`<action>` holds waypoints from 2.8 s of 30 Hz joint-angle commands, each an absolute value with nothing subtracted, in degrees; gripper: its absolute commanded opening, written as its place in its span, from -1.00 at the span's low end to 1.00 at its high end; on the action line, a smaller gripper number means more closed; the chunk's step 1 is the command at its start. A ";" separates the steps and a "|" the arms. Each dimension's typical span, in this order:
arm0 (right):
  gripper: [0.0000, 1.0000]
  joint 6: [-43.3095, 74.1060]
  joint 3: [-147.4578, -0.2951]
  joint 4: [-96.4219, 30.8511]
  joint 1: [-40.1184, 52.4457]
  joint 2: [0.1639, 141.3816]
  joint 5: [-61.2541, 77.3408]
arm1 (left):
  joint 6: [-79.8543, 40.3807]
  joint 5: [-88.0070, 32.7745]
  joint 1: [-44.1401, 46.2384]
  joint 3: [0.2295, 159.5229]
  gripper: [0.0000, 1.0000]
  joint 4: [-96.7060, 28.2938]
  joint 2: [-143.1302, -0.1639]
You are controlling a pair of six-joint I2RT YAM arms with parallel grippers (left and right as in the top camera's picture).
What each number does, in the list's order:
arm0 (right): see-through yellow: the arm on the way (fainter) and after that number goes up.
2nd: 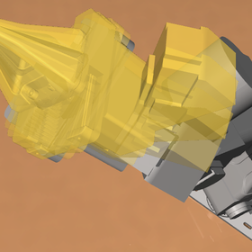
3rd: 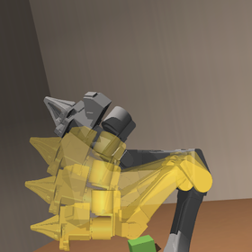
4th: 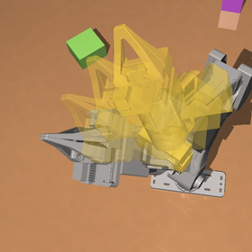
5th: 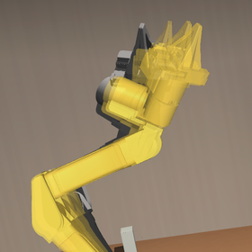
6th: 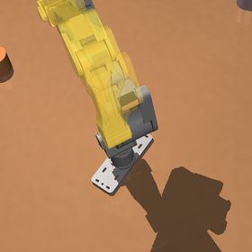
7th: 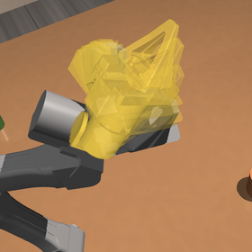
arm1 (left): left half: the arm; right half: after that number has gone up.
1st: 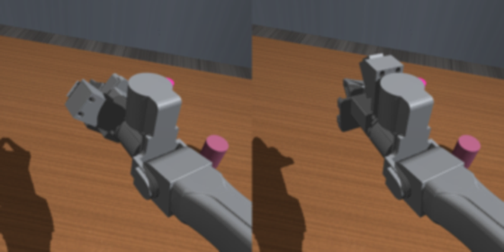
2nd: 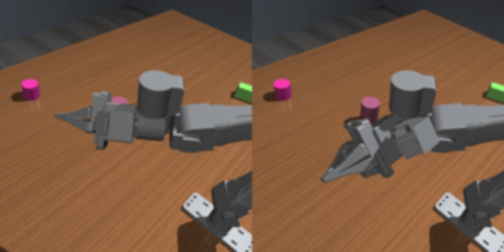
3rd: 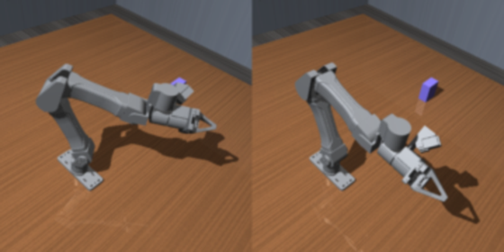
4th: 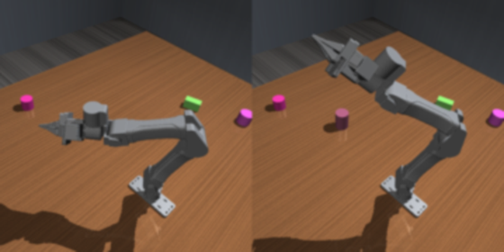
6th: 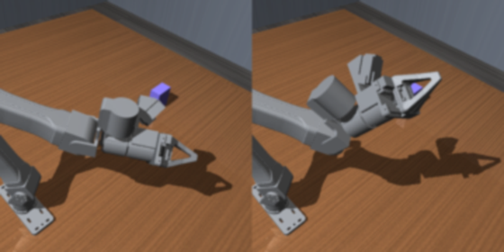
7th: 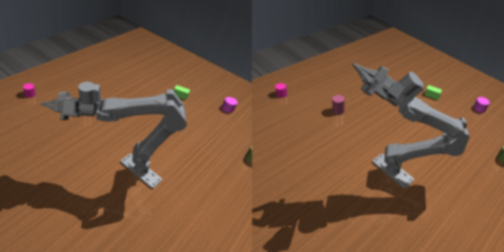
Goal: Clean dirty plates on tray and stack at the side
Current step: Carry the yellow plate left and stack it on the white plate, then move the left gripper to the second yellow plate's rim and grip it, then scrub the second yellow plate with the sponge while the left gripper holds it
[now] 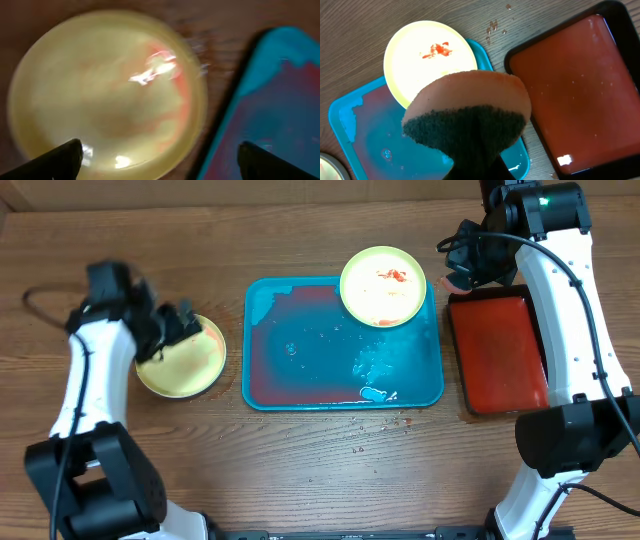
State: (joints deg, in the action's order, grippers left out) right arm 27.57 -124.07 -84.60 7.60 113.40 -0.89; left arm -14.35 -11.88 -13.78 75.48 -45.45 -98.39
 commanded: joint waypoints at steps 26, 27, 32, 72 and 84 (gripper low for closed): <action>-0.92 26.57 -124.46 -85.91 7.33 113.25 -1.17 | -39.46 -6.76 27.70 117.56 0.64 -50.68 -135.70; -0.93 26.57 -124.46 -85.89 7.33 113.25 -1.17 | -39.97 -6.74 27.92 117.45 0.54 -50.30 -136.27; -0.92 26.57 -124.46 -85.89 7.33 113.25 -1.17 | -45.58 -6.59 28.91 117.40 0.09 -49.60 -139.02; -0.92 22.06 -123.70 -77.01 23.81 133.34 8.64 | -7.25 -7.03 14.52 116.33 -0.92 -79.22 -135.33; -0.92 22.50 -118.10 -75.16 24.82 137.40 8.71 | -7.97 -7.11 13.23 116.33 -0.92 -77.95 -135.33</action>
State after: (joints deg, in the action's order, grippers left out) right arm 22.46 -120.77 -76.03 24.47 137.38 8.69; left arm -8.78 -7.27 14.04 116.75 -78.17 -137.03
